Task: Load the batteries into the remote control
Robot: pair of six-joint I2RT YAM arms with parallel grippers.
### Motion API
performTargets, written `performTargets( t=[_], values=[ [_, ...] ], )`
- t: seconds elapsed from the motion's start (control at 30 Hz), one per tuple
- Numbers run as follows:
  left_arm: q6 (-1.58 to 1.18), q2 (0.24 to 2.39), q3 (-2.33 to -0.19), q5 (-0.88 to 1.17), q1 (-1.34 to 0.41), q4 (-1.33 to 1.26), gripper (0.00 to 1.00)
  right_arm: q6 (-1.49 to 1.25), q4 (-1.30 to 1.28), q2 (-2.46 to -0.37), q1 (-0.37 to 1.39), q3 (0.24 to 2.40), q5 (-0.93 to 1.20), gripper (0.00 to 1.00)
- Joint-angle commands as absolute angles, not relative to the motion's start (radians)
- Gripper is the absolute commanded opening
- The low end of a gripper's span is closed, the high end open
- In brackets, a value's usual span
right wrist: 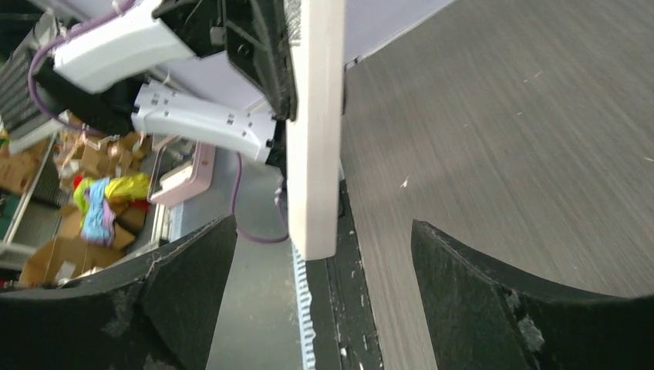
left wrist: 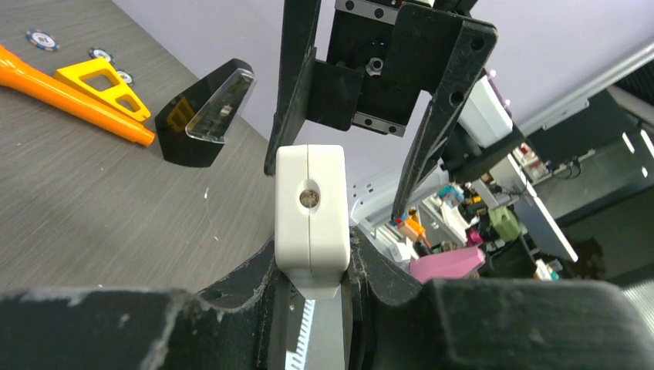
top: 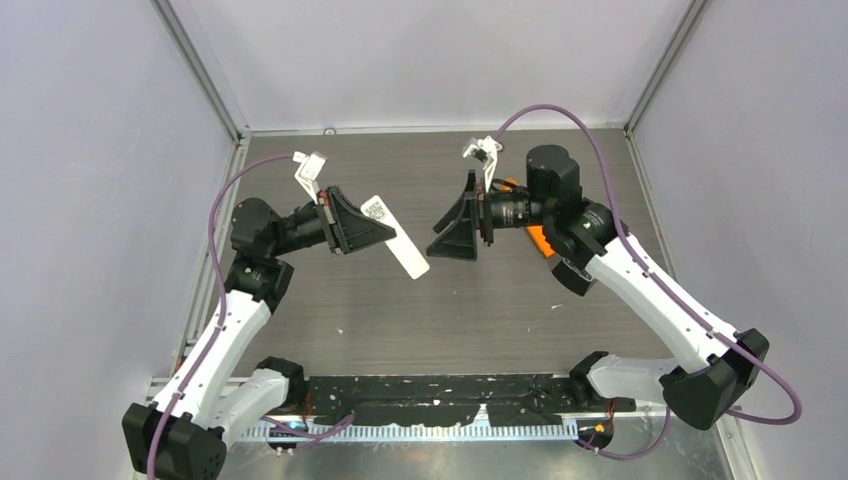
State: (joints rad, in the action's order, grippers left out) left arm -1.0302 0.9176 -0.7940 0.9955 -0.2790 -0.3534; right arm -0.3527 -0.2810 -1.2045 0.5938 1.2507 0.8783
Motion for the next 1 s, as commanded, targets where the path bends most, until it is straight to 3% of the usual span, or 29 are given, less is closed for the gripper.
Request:
performTargets(
  t=[0.0,0.13,0.5,0.83,0.97],
  values=[
    [-0.973,0.923,-0.863,1.091,-0.274,-0.391,0.00,-0.238,-0.335,-1.228,0.678,1.325,0.912,0.89],
    [-0.965,0.926,-0.871,1.119,-0.275,-0.400,0.00,-0.227,-0.351,-1.257,0.724,1.347,0.856,0.88],
    [-0.939,0.926,-0.855,1.144,-0.275,-0.404,0.00,-0.280,-0.368,-1.343,0.730,1.394,0.828,0.61],
    [-0.938,0.943,-0.857,1.147,-0.275,-0.411,0.00,-0.330,-0.301,-1.375,0.730,1.374,0.874,0.59],
    [-0.938,0.952,-0.866,1.149,-0.275,-0.416,0.00,-0.341,-0.290,-1.385,0.731,1.372,0.880,0.51]
  ],
)
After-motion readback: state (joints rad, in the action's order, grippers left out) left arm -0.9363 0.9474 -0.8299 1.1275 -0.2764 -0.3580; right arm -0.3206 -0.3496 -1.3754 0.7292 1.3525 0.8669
